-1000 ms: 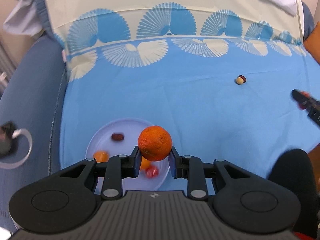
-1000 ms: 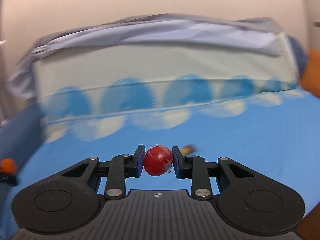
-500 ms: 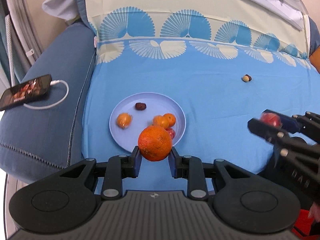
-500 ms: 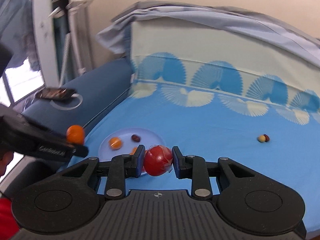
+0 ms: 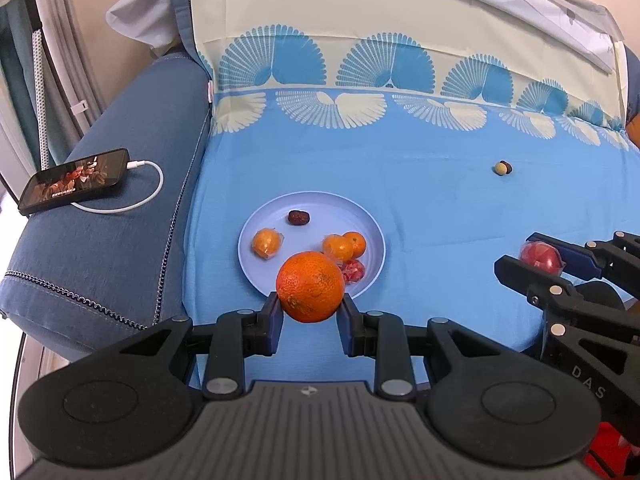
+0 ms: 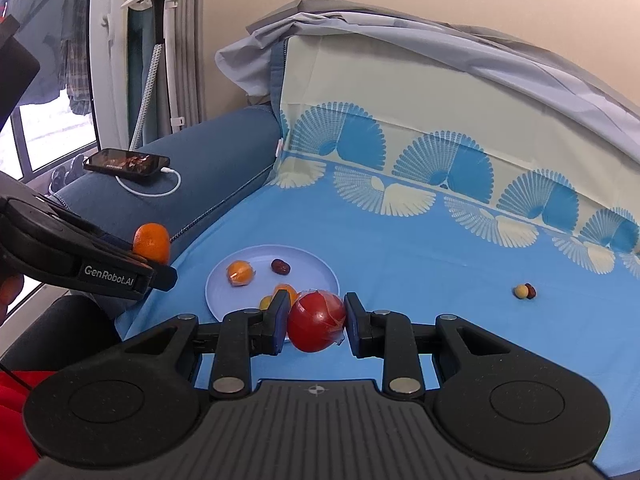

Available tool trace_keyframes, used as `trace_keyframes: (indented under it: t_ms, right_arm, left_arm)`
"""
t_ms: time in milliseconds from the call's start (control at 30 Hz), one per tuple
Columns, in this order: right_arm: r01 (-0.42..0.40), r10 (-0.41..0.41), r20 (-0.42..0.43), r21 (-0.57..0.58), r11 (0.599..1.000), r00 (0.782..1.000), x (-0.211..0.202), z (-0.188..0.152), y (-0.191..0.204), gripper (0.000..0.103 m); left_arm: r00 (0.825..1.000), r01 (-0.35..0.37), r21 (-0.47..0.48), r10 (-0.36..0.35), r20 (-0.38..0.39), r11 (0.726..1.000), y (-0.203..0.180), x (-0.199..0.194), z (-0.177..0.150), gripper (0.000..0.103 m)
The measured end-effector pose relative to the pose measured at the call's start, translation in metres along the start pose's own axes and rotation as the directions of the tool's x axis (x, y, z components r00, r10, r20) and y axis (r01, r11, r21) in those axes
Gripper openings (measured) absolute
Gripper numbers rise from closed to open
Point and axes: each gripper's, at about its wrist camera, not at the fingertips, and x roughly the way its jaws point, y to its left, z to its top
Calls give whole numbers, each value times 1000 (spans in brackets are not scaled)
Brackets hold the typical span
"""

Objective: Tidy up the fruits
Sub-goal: 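Carry both fruits over the blue plate and open both tools to release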

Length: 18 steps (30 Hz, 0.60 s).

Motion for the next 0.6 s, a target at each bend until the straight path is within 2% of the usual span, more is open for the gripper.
trace_keyframes:
  t_ms: [600]
  right_arm:
    - [-2, 2, -42, 7, 1000, 999, 10, -1, -3, 31]
  left_arm:
    - [999, 19, -10, -19, -29, 1000, 2, 11, -3, 32]
